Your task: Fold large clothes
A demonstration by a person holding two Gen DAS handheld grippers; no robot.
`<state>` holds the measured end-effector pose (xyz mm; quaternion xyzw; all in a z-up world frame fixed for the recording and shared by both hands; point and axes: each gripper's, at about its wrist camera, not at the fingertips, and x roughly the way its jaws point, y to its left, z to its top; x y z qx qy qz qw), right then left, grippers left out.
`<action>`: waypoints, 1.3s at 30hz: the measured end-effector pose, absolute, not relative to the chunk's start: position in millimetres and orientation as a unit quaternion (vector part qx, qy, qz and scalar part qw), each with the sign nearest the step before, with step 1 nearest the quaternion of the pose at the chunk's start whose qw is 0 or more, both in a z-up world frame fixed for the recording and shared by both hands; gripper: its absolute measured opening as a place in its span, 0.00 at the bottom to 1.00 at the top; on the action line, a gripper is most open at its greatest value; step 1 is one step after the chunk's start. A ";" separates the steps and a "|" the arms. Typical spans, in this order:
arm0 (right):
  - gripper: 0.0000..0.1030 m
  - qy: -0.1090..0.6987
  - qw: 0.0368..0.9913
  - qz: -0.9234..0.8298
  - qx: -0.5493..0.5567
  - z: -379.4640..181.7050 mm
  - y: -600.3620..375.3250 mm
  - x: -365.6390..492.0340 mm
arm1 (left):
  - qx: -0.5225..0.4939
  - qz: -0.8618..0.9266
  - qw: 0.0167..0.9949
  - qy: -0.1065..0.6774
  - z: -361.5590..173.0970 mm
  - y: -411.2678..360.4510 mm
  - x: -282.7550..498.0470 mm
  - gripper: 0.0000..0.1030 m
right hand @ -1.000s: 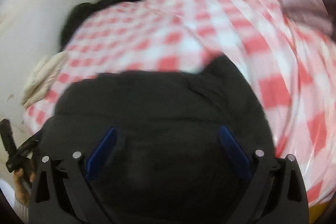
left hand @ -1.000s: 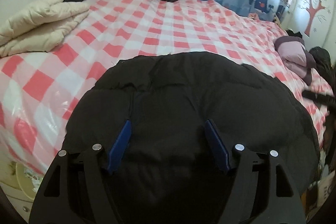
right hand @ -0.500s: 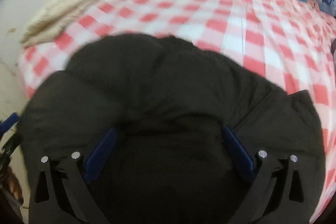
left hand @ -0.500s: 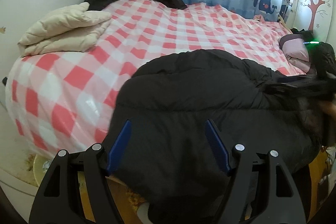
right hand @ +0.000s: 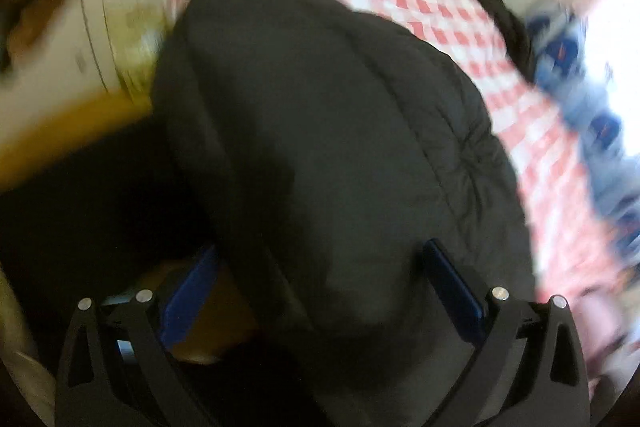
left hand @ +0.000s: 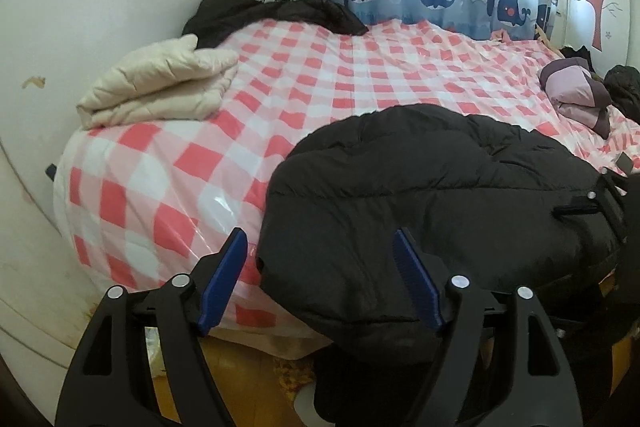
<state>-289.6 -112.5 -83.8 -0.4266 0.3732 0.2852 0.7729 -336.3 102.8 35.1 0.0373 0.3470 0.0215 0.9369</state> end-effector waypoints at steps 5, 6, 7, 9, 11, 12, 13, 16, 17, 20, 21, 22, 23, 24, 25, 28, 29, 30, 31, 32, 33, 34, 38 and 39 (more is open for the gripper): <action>0.94 0.357 0.788 0.235 -0.443 -101.2 -105.9 -270.2 | 0.037 0.022 0.939 0.341 43.9 103.0 -343.9 0.72; 0.94 0.382 0.804 0.243 -0.385 -96.1 -112.4 -257.1 | 0.035 0.022 0.939 0.341 45.1 104.8 -345.5 0.72; 0.94 0.398 0.814 0.249 -0.343 -92.6 -120.2 -248.8 | 0.033 0.021 0.939 0.342 45.3 105.7 -346.0 0.72; 0.94 0.424 0.830 0.256 -0.257 -87.1 -135.2 -231.2 | 0.014 0.013 0.935 0.355 43.3 111.2 -346.5 0.73; 0.94 0.449 0.835 0.266 -0.173 -85.2 -151.4 -214.7 | -0.039 -0.013 0.923 0.383 36.5 123.3 -347.1 0.74; 0.94 0.462 0.836 0.273 -0.116 -84.9 -163.7 -205.5 | -0.102 -0.042 0.906 0.409 28.3 138.0 -347.1 0.74; 0.94 0.469 0.834 0.277 -0.083 -85.1 -170.5 -200.7 | -0.156 -0.061 0.889 0.426 19.3 151.4 -346.7 0.74; 0.94 0.483 0.827 0.289 0.003 -86.0 -188.3 -184.1 | -0.351 -0.105 0.805 0.467 -24.6 197.5 -345.7 0.74; 0.94 0.485 0.824 0.291 0.021 -86.8 -192.0 -179.7 | -0.390 -0.100 0.782 0.476 -39.1 208.2 -344.6 0.74; 0.94 0.490 0.818 0.297 0.042 -89.0 -195.3 -171.3 | -0.447 -0.114 0.748 0.477 -61.4 217.1 -336.2 0.74; 0.94 0.490 0.818 0.298 0.046 -89.6 -195.4 -172.7 | -0.465 -0.121 0.734 0.479 -66.9 216.6 -332.9 0.74; 0.94 0.489 0.817 0.300 0.050 -90.1 -198.2 -169.1 | -0.488 -0.134 0.716 0.481 -74.3 214.0 -327.4 0.74; 0.94 0.488 0.817 0.301 0.054 -90.5 -199.1 -168.0 | -0.498 -0.147 0.705 0.482 -79.8 208.9 -320.8 0.75; 0.94 0.488 0.817 0.303 0.062 -91.2 -201.5 -162.9 | -0.501 -0.152 0.700 0.487 -83.2 203.2 -316.5 0.75; 0.94 0.487 0.816 0.304 0.065 -91.9 -203.0 -159.2 | -0.506 -0.154 0.689 0.495 -89.1 197.0 -310.6 0.76; 0.94 0.484 0.818 0.303 0.065 -90.7 -198.7 -183.2 | -0.522 -0.141 0.678 0.498 -102.6 186.6 -297.4 0.77; 0.94 0.483 0.819 0.303 0.063 -88.4 -199.1 -198.5 | -0.529 -0.135 0.675 0.496 -105.9 186.8 -294.3 0.77; 0.94 0.482 0.820 0.303 0.059 -88.1 -198.7 -200.9 | -0.545 -0.136 0.665 0.493 -110.9 187.1 -289.9 0.77; 0.94 0.483 0.819 0.305 0.049 -88.2 -196.3 -203.1 | -0.555 -0.136 0.657 0.492 -113.9 186.8 -288.0 0.77; 0.94 0.487 0.816 0.309 0.036 -87.8 -193.4 -205.6 | -0.570 -0.133 0.645 0.491 -117.1 186.8 -287.0 0.77; 0.94 0.487 0.814 0.315 0.033 -84.8 -192.5 -208.9 | -0.579 -0.135 0.641 0.486 -117.7 186.9 -287.6 0.77; 0.94 0.485 0.812 0.322 0.037 -81.5 -191.8 -211.0 | -0.583 -0.134 0.642 0.479 -116.2 188.0 -290.6 0.77; 0.94 0.410 0.850 0.322 0.076 -44.3 -218.2 -229.6 | -0.623 -0.119 0.633 0.444 -120.9 198.4 -303.9 0.79; 0.94 0.395 0.864 0.305 0.070 -38.2 -222.6 -232.2 | -0.623 -0.121 0.630 0.447 -123.9 195.7 -301.4 0.80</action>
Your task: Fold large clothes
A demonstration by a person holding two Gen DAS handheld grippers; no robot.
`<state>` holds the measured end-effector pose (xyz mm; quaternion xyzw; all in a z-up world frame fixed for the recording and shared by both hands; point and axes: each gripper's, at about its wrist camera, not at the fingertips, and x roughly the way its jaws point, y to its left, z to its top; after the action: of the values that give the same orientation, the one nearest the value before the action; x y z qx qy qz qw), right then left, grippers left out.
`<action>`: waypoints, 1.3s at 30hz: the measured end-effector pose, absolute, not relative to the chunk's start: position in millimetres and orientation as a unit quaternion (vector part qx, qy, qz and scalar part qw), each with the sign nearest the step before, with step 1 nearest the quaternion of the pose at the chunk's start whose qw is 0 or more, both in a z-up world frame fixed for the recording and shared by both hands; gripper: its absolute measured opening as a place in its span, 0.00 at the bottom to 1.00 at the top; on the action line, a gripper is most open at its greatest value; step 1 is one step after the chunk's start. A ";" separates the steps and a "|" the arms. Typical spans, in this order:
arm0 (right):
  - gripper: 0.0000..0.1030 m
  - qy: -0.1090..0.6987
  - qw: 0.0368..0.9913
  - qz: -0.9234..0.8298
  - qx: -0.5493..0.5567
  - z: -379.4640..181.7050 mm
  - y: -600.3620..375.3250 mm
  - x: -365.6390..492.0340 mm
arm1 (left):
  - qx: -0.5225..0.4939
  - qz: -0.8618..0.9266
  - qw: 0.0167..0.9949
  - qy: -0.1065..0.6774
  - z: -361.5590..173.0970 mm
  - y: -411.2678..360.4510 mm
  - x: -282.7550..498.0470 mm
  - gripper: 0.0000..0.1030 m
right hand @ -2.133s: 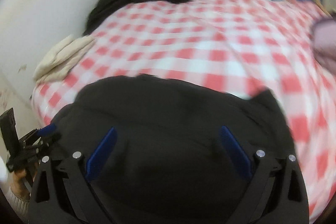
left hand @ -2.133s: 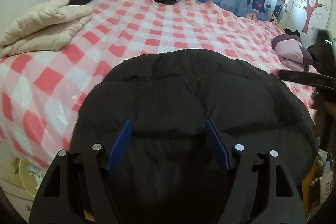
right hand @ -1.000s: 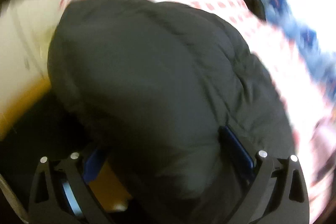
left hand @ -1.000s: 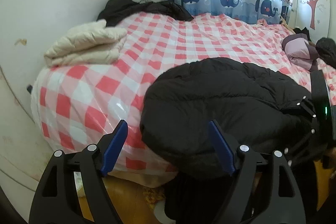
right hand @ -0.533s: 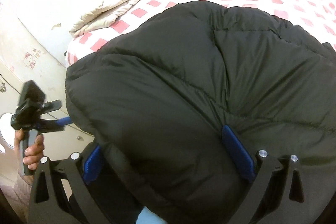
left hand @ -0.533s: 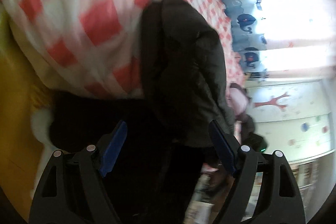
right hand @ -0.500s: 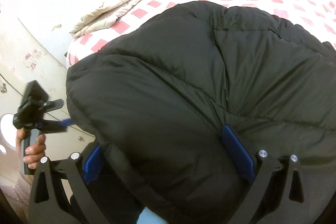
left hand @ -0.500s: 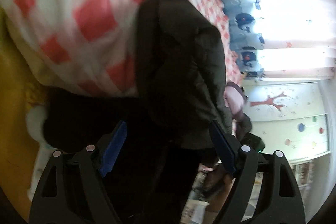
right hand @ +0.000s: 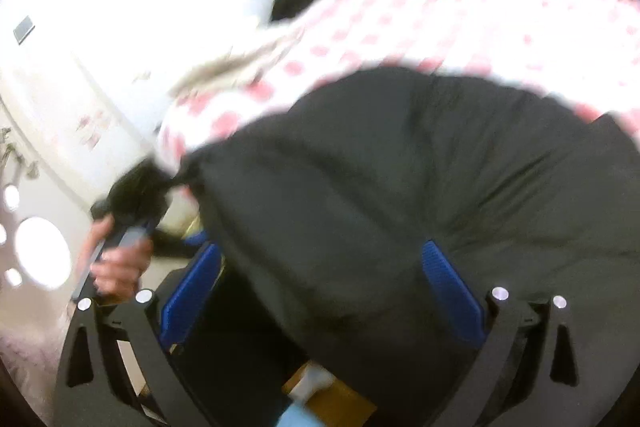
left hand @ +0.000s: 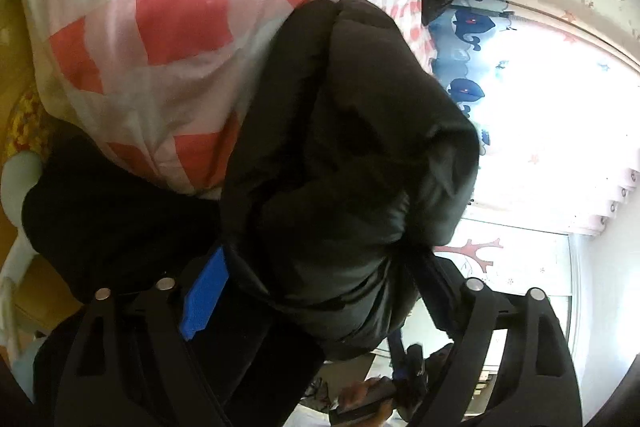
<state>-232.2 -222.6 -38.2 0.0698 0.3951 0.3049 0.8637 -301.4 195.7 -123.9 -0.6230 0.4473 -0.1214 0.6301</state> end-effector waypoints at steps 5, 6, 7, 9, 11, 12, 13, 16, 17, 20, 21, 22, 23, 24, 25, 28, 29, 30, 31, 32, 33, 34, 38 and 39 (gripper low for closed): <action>0.94 0.423 0.890 0.169 -0.025 -51.9 -217.6 -212.1 | -0.621 -0.132 0.621 0.459 -129.9 174.3 -285.4 0.82; 0.94 0.472 0.864 0.168 -0.050 -74.9 -207.9 -201.6 | -0.617 -0.128 0.623 0.463 -130.8 170.6 -283.0 0.82; 0.94 0.481 0.858 0.167 -0.059 -85.2 -204.0 -199.9 | -0.617 -0.124 0.623 0.465 -132.0 169.2 -282.5 0.81; 0.94 0.477 0.861 0.162 -0.064 -90.2 -202.5 -201.7 | -0.611 -0.121 0.630 0.463 -131.1 166.0 -282.3 0.65; 0.94 0.445 0.878 0.174 -0.025 -76.3 -211.9 -209.8 | -0.612 -0.119 0.635 0.456 -128.6 163.9 -283.3 0.50; 0.94 0.428 0.888 0.166 -0.020 -72.5 -211.8 -211.9 | -0.615 -0.118 0.635 0.452 -127.2 161.8 -284.5 0.48; 0.94 0.407 0.900 0.155 -0.012 -66.0 -216.8 -214.8 | -0.620 -0.116 0.635 0.446 -126.6 161.2 -288.0 0.48; 0.94 0.413 0.898 0.148 0.019 -74.2 -220.8 -210.0 | -0.624 -0.105 0.635 0.443 -122.9 162.5 -302.0 0.62; 0.94 0.442 0.884 0.149 -0.003 -87.9 -213.4 -204.5 | -0.631 -0.095 0.633 0.439 -120.8 166.1 -308.3 0.73; 0.94 0.440 0.886 0.147 -0.025 -98.3 -207.8 -209.1 | -0.622 -0.076 0.651 0.428 -104.5 179.6 -316.0 0.81; 0.94 0.431 0.890 0.146 -0.019 -95.0 -209.8 -212.6 | -0.621 -0.074 0.653 0.427 -101.3 181.6 -315.0 0.82; 0.94 0.424 0.894 0.145 -0.019 -92.7 -210.5 -215.1 | -0.614 -0.070 0.656 0.434 -98.1 180.0 -311.6 0.82; 0.94 0.419 0.896 0.143 -0.024 -91.6 -210.0 -217.1 | -0.603 -0.065 0.660 0.444 -97.4 175.8 -306.7 0.83; 0.94 0.422 0.895 0.143 -0.029 -92.7 -208.7 -217.5 | -0.602 -0.062 0.658 0.449 -100.8 170.4 -302.4 0.83; 0.94 0.428 0.892 0.142 -0.038 -97.9 -208.8 -216.0 | -0.605 -0.061 0.653 0.451 -103.9 169.0 -300.5 0.83; 0.94 0.419 0.896 0.144 -0.026 -93.4 -215.7 -221.9 | -0.614 -0.061 0.647 0.448 -113.2 163.5 -291.9 0.77; 0.94 0.397 0.907 0.139 -0.019 -84.4 -219.4 -230.2 | -0.618 -0.063 0.644 0.446 -116.7 162.5 -290.6 0.61; 0.94 0.384 0.913 0.134 -0.019 -81.6 -219.0 -233.2 | -0.622 -0.071 0.643 0.441 -119.0 161.8 -288.9 0.42; 0.94 0.377 0.917 0.127 -0.024 -77.6 -220.5 -235.1 | -0.620 -0.080 0.647 0.437 -118.5 161.9 -289.9 0.33; 0.94 0.387 0.913 0.123 -0.030 -81.6 -220.3 -232.7 | -0.607 -0.091 0.660 0.433 -111.0 157.9 -287.7 0.24; 0.94 0.415 0.901 0.124 -0.035 -94.6 -218.9 -225.4 | -0.582 -0.104 0.683 0.429 -97.0 150.3 -285.3 0.20; 0.94 0.428 0.895 0.123 -0.038 -104.8 -217.6 -222.7 | -0.560 -0.119 0.701 0.425 -85.4 136.0 -278.6 0.19; 0.95 0.425 0.898 0.106 -0.047 -124.5 -217.3 -217.2 | -0.428 -0.204 0.784 0.401 -14.5 78.1 -267.9 0.17; 0.95 0.423 0.899 0.103 -0.046 -125.3 -217.5 -216.6 | -0.391 -0.223 0.799 0.399 1.3 58.5 -269.3 0.17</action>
<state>-216.6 -217.5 -125.3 -0.0459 0.4233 0.1030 0.8989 -269.3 58.5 1.3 -0.3913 0.3989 -0.2235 0.7986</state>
